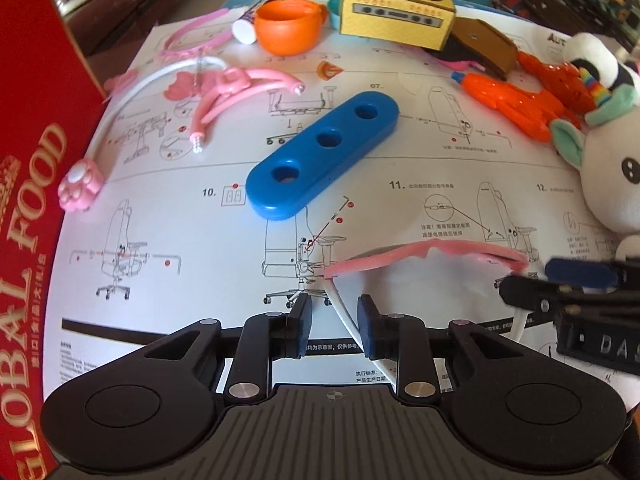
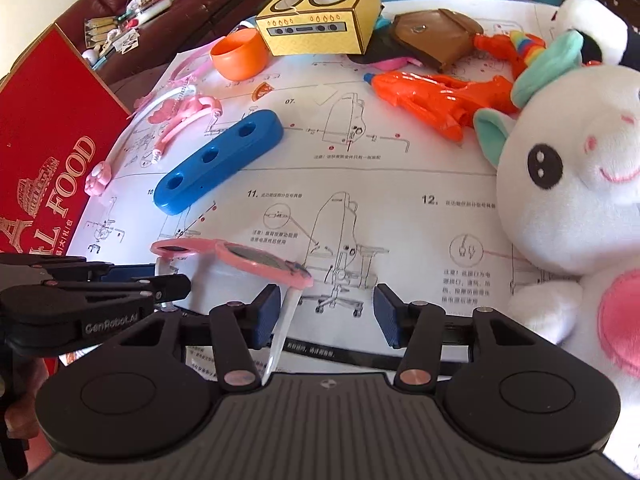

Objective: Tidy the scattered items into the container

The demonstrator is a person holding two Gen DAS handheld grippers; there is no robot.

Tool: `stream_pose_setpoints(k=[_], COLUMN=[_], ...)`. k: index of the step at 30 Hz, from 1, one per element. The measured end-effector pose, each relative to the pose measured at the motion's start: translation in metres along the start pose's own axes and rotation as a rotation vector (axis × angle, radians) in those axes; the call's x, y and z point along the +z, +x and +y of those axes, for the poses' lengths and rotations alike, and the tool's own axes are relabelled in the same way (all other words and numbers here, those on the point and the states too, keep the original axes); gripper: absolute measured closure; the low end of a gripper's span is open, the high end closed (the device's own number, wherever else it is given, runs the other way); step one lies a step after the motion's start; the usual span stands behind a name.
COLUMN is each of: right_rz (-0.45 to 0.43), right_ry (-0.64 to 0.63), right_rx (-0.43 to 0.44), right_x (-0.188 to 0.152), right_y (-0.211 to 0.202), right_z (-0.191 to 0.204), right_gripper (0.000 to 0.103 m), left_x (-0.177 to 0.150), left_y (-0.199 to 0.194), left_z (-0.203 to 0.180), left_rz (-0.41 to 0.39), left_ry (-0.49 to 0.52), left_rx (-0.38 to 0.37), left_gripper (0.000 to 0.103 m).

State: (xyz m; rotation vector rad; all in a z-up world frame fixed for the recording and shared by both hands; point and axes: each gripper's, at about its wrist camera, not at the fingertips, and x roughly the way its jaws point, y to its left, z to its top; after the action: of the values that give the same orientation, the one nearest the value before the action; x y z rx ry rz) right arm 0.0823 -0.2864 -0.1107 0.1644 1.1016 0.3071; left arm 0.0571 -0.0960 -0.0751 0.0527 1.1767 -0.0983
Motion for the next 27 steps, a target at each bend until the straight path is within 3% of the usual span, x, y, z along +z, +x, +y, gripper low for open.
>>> stream_pose_setpoints(k=[7, 10, 11, 15, 17, 20, 25, 27], right_rz=[0.016, 0.011, 0.006, -0.002, -0.007, -0.015, -0.018, -0.01], right_ry=[-0.06, -0.106, -0.103, -0.096, -0.112, -0.116, -0.12, -0.115], right_rx=[-0.016, -0.038, -0.039, -0.034, -0.035, -0.032, -0.029, -0.005], right_x=[-0.008, -0.004, -0.003, 0.001, 0.0, -0.001, -0.001, 0.0], right_y=[0.0, 0.003, 0.003, 0.004, 0.005, 0.004, 0.005, 0.006], right_z=[0.012, 0.014, 0.012, 0.005, 0.005, 0.005, 0.007, 0.008], right_gripper=[0.047, 0.059, 0.063, 0.07, 0.069, 0.068, 0.064, 0.048], left_x=[-0.006, -0.01, -0.011, -0.012, -0.011, -0.01, -0.011, -0.012], left_y=[-0.002, -0.004, -0.004, -0.005, -0.004, -0.002, -0.002, -0.003], left_z=[-0.008, -0.008, -0.008, -0.005, -0.004, -0.001, 0.003, 0.002], left_rz=[-0.002, -0.002, -0.002, -0.003, 0.0, -0.006, -0.019, -0.026], left_ry=[0.037, 0.063, 0.071, 0.092, 0.104, 0.117, 0.103, 0.112], left_rx=[0.024, 0.011, 0.007, -0.012, 0.011, 0.051, 0.018, 0.005], left_gripper=[0.066, 0.068, 0.075, 0.07, 0.053, 0.037, 0.044, 0.05])
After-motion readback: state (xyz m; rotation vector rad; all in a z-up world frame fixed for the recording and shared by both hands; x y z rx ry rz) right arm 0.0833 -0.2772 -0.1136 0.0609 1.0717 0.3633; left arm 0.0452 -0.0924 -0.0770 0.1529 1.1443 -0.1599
